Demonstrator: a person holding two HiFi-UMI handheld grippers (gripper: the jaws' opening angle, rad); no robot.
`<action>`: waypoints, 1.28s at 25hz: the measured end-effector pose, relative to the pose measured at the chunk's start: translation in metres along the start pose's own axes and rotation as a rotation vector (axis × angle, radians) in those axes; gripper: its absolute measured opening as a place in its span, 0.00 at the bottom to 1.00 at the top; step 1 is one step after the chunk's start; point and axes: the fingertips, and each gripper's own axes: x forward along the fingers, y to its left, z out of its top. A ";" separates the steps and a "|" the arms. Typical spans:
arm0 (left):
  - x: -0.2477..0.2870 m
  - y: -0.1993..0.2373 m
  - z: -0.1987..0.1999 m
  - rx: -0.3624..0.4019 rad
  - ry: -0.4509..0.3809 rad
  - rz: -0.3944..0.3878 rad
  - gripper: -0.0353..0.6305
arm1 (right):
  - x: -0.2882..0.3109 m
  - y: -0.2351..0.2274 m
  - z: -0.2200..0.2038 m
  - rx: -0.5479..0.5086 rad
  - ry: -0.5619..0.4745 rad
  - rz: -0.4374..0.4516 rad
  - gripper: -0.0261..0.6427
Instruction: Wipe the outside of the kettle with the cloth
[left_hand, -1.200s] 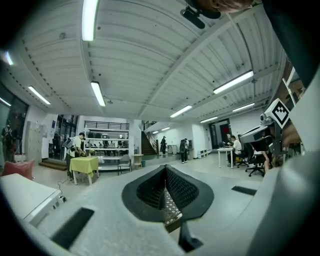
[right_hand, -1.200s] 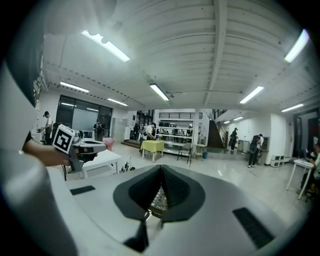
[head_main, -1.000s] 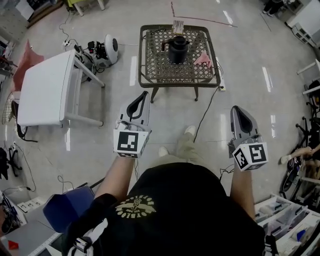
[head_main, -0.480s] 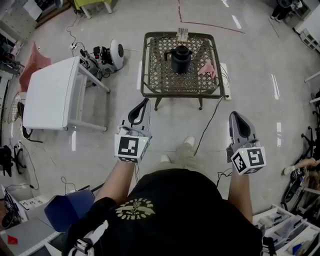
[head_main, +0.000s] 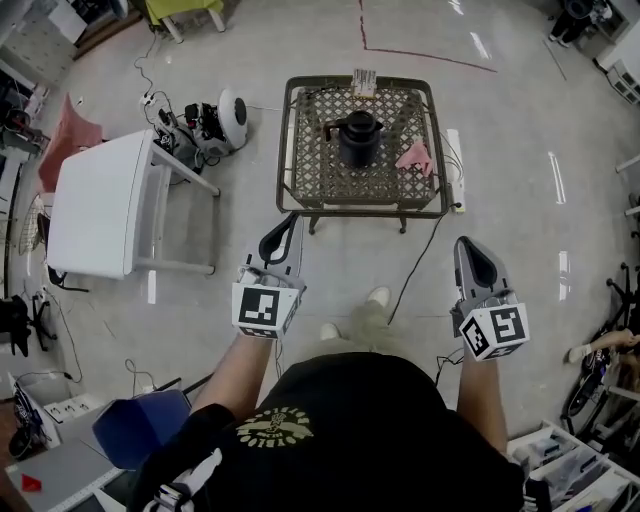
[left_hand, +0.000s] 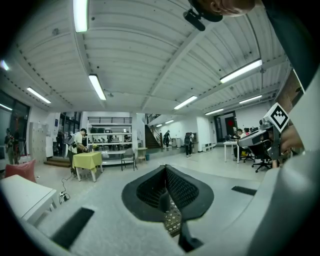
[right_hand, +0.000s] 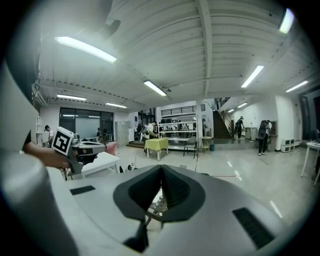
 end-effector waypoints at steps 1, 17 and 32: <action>0.006 -0.001 -0.003 -0.005 0.008 -0.002 0.06 | 0.005 -0.004 -0.001 0.003 0.003 0.002 0.06; 0.097 -0.015 -0.006 0.015 0.052 0.048 0.06 | 0.059 -0.086 -0.006 0.017 0.015 0.060 0.06; 0.121 -0.034 0.031 0.010 0.005 0.121 0.06 | 0.063 -0.144 0.014 0.023 -0.047 0.102 0.06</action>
